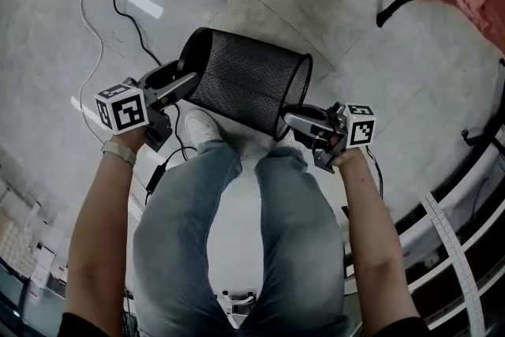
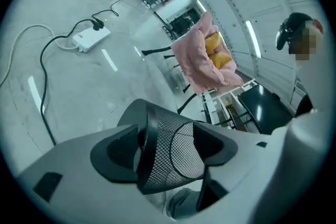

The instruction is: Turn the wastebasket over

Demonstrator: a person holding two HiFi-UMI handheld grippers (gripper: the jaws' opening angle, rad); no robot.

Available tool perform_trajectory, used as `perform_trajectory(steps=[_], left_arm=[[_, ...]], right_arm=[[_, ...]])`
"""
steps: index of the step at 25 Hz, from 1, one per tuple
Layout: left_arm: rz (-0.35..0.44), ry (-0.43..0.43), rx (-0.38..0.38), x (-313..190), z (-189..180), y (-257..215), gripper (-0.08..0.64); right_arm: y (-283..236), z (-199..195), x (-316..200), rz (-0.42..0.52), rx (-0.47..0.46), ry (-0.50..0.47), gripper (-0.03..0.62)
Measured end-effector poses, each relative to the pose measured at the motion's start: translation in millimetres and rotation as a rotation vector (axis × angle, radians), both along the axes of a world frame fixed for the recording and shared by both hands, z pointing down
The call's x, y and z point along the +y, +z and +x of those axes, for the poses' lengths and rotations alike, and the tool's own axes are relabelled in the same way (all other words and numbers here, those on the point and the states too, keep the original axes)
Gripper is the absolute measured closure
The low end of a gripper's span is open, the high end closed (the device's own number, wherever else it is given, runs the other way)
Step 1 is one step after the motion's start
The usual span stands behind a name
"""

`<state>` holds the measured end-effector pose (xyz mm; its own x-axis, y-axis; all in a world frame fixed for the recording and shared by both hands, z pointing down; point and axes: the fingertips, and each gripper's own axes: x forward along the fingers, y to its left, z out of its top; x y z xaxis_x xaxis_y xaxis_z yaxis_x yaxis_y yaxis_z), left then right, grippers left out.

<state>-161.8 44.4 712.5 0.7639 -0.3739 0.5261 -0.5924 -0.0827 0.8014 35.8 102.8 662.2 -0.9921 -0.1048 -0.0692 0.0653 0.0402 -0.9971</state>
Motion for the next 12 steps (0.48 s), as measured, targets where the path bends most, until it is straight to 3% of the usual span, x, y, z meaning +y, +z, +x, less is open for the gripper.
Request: perform_trajectory(steps=[5,12], left_arm=[[0.015,-0.145,0.010,-11,-22,3,0.238],[0.058,-0.113,0.053,-5,-13,-45,0.261]], right_arm=[[39,-8,-8,-0.004,0.125,-0.018,0.548],[69,3,-2,-0.018,0.335,0.019,0.552]])
